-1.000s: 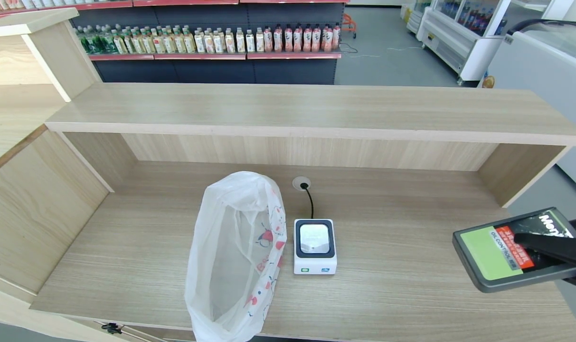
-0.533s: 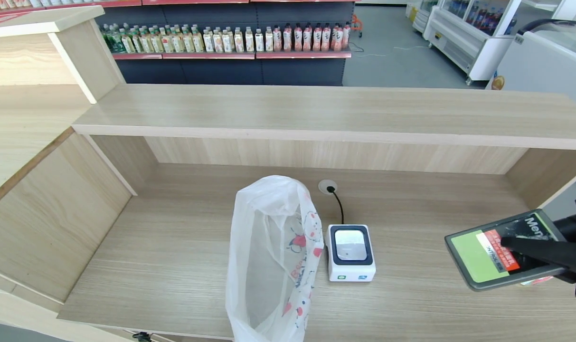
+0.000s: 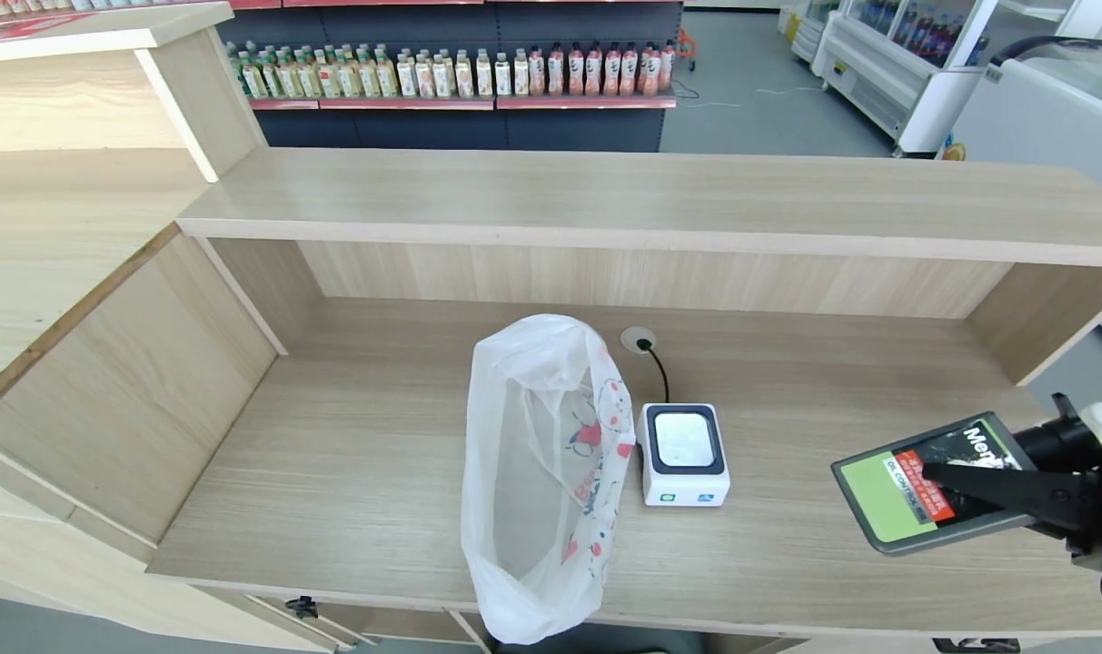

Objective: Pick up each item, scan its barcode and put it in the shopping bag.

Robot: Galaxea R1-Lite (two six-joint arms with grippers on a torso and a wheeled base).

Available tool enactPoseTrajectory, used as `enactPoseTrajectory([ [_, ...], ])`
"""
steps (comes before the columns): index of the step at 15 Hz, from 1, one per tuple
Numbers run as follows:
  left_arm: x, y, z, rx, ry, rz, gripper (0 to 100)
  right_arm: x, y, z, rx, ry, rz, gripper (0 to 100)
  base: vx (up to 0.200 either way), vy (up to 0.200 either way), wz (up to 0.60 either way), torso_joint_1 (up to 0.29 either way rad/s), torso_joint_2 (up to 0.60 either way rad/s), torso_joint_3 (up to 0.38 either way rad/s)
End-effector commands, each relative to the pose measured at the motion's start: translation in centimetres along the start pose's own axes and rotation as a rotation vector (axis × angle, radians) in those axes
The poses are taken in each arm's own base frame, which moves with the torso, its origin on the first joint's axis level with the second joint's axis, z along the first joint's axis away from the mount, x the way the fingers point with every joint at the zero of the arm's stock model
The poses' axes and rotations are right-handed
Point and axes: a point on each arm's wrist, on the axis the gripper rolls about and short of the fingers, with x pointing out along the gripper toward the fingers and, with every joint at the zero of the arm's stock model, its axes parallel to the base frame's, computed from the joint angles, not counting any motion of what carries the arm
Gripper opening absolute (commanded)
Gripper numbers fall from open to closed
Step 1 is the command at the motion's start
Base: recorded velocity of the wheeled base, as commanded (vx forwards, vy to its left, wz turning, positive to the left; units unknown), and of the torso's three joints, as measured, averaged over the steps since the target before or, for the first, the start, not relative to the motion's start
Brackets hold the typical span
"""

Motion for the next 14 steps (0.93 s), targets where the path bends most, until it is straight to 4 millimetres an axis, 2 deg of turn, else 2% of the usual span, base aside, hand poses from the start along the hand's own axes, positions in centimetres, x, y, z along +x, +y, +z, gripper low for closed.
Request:
enactPoseTrajectory([
  [1, 0.0, 0.0, 0.0, 0.0, 0.0, 0.0, 100, 1.4, -1.2, 0.3, 0.011, 0.043, -0.01, 0, 0.0, 0.0, 0.0, 0.0, 0.0, 0.0],
  [6, 0.0, 0.0, 0.0, 0.0, 0.0, 0.0, 100, 5.4, -4.1, 2.2, -0.047, 0.064, 0.005, 0, 0.0, 0.0, 0.0, 0.0, 0.0, 0.0],
  [14, 0.0, 0.0, 0.0, 0.0, 0.0, 0.0, 100, 12.2, -7.4, 5.5, -0.086, 0.077, 0.045, 0, 0.0, 0.0, 0.0, 0.0, 0.0, 0.0],
])
